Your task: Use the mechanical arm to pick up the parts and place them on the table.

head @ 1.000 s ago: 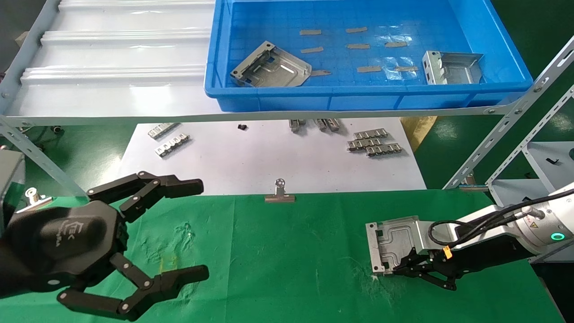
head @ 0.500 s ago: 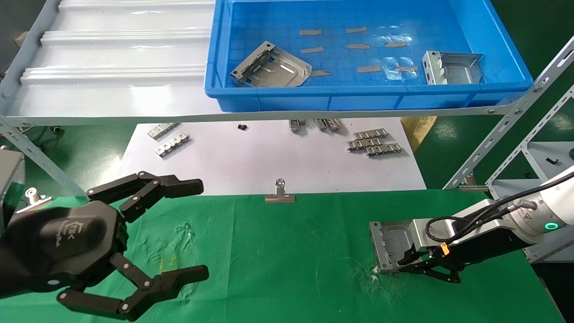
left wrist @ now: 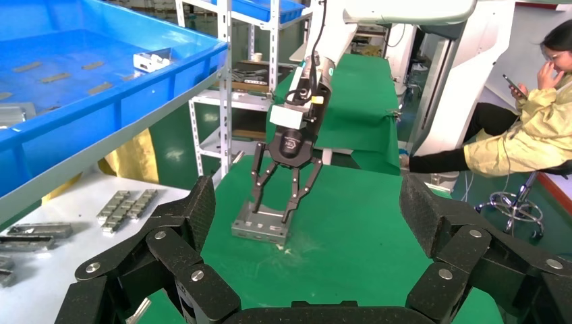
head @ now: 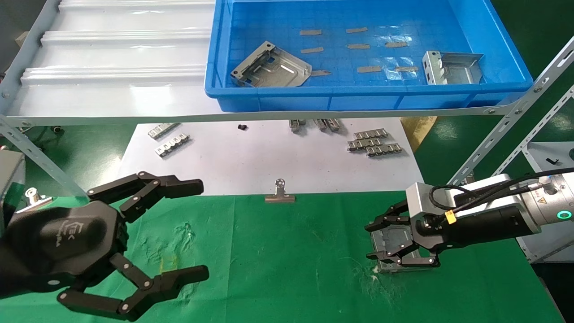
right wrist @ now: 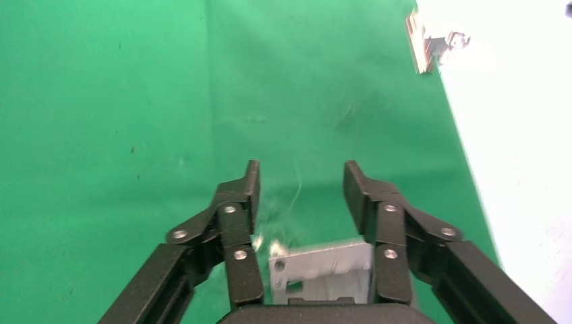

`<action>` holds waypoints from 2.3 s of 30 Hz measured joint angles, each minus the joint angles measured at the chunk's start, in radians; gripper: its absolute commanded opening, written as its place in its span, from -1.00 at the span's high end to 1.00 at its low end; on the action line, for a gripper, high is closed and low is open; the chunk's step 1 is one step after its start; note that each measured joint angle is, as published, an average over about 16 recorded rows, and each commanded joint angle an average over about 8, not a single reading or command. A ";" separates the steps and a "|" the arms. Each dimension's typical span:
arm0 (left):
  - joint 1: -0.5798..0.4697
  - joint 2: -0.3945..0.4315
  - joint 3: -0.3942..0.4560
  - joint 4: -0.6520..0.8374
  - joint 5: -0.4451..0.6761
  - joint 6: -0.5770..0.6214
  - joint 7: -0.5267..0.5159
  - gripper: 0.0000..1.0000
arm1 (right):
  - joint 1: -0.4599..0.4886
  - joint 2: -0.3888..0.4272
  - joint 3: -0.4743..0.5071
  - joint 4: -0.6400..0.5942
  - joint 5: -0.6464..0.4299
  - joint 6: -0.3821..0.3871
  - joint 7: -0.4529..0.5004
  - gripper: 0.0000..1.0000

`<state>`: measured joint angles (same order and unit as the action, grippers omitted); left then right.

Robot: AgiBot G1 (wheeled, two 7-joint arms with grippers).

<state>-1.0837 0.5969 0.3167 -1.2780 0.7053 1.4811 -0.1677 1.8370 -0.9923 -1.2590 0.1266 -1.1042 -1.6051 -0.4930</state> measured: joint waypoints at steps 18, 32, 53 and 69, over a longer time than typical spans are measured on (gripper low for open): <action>0.000 0.000 0.000 0.000 0.000 0.000 0.000 -1.00 | -0.055 0.030 0.069 0.082 0.037 0.004 0.050 -1.00; 0.000 0.000 0.001 0.001 0.000 0.000 0.001 -1.00 | -0.221 0.112 0.284 0.335 0.116 0.029 0.198 -1.00; -0.001 0.000 0.001 0.001 -0.001 0.000 0.001 -1.00 | -0.486 0.244 0.624 0.738 0.242 0.068 0.434 -1.00; -0.001 -0.001 0.002 0.001 -0.001 0.000 0.001 -1.00 | -0.685 0.343 0.880 1.040 0.337 0.098 0.612 -1.00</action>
<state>-1.0845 0.5963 0.3186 -1.2771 0.7041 1.4807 -0.1666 1.1516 -0.6495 -0.3788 1.1670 -0.7673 -1.5071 0.1189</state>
